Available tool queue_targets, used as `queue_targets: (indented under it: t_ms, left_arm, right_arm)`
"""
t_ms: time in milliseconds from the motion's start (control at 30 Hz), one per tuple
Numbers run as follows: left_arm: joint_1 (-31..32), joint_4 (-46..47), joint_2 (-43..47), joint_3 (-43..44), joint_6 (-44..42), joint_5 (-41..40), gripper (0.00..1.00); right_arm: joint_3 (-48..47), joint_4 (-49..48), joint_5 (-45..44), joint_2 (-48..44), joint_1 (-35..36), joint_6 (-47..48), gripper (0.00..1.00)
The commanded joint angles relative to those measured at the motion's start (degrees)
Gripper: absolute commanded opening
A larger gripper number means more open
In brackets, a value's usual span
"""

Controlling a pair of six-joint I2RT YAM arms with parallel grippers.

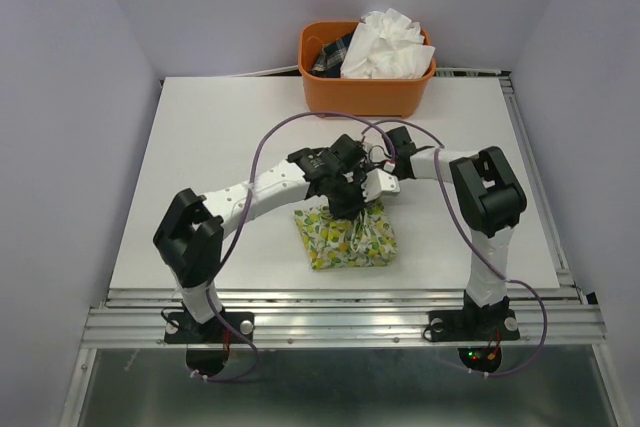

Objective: Fold and stack the skirts
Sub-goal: Fold the skirt

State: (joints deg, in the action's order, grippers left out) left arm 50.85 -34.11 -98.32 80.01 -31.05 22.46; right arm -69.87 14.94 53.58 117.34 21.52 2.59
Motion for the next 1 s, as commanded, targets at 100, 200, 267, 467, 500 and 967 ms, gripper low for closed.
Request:
queue_targets:
  t_ms: [100, 200, 267, 467, 500, 967]
  left_arm:
    - [-4.27, 0.53, -5.29, 4.81, -1.03, -0.22, 0.0]
    - [-5.06, 0.88, -6.35, 4.2, -0.86, 0.04, 0.0]
    - [-5.23, 1.67, -6.7, 2.44, -0.51, 0.04, 0.0]
    - [-6.81, 4.57, -7.23, -3.53, 3.27, 3.55, 0.0]
    - [-7.16, 5.1, -7.41, -4.33, 3.88, 4.17, 0.0]
    - [-12.88, 6.86, -14.09, -3.63, 8.29, 12.78, 0.0]
  right_arm:
    - [2.63, 2.29, -3.48, 0.35, 1.33, 2.16, 0.47]
    - [2.28, 2.55, -3.66, 0.35, 1.33, 2.16, 0.47]
    - [2.02, 2.73, -4.27, 0.35, 1.33, 1.89, 0.49]
    - [0.17, 2.9, -8.49, -2.63, 1.33, -0.12, 0.63]
    - [-0.18, 2.9, -9.19, -3.42, 1.33, -0.83, 0.65]
    - [-0.09, 6.51, -17.27, -13.8, -1.48, -8.22, 0.77]
